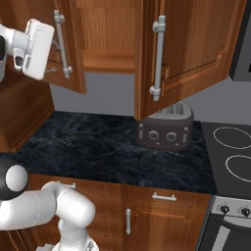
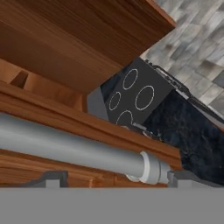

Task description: Close all open cabinet doors.

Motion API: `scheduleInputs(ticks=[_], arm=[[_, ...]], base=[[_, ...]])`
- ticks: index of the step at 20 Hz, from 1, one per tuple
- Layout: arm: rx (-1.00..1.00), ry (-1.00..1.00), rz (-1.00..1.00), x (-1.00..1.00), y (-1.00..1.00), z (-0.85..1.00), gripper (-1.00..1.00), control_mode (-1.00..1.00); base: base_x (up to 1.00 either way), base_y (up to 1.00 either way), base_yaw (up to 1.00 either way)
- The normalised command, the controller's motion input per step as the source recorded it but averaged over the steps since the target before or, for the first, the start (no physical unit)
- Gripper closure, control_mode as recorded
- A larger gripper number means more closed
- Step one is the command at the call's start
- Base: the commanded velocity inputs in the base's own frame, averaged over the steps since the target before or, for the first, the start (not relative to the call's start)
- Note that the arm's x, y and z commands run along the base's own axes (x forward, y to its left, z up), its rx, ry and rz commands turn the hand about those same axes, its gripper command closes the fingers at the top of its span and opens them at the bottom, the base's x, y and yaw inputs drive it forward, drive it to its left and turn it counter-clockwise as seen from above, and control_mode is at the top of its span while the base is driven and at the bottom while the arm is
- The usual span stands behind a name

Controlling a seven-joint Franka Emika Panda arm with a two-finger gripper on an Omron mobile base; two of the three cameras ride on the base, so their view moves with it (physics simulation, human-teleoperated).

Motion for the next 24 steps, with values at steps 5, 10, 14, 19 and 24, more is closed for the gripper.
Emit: scheduleInputs(ticks=[5,10,14,19,24], arm=[[0.00,0.00,0.00,0.57,-0.30,-0.28,-1.00,-1.00],[0.02,0.00,0.12,0.60,-0.25,-0.33,-1.00,-1.00],[0.07,0.00,0.24,0.57,-0.21,-0.30,-1.00,-1.00],[0.13,0.00,0.34,0.51,-0.16,-0.22,-1.00,-1.00],[0.12,0.00,0.36,0.46,-0.06,-0.16,-1.00,-1.00]], base=[[0.00,0.00,0.00],[0.00,0.00,0.00],[0.00,0.00,0.00],[0.00,0.00,0.00],[0.00,0.00,0.00]])
